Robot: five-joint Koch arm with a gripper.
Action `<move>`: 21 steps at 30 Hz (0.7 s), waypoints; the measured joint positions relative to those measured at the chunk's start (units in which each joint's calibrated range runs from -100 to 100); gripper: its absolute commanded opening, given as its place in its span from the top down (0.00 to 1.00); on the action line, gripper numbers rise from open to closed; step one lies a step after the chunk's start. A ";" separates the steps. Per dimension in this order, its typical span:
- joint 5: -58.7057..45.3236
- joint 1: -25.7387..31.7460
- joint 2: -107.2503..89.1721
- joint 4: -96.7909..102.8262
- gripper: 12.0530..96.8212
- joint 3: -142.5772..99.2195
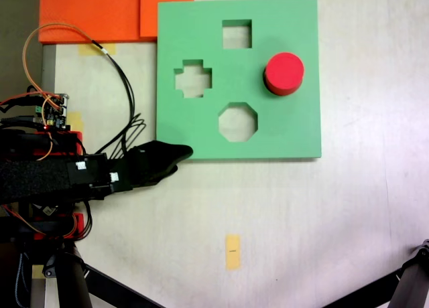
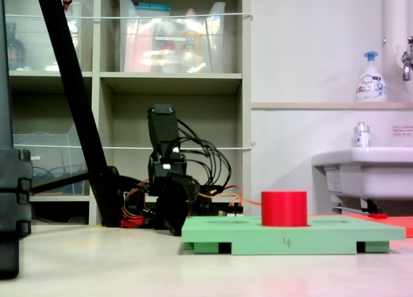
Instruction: Put the cylinder block into the corresponding hole
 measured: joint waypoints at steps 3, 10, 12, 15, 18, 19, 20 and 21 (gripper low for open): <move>0.05 -0.05 0.00 1.96 0.54 -0.78; 0.05 -0.93 0.00 2.06 0.60 -0.78; 0.73 -1.51 0.00 1.96 0.59 -0.78; 2.54 -2.59 0.00 2.06 0.56 -0.78; 2.93 -2.69 0.00 1.96 0.55 -0.78; 2.93 -2.69 0.00 1.96 0.55 -0.78; 2.93 -2.69 0.00 1.96 0.55 -0.78; 2.93 -2.59 0.00 2.06 0.55 -0.78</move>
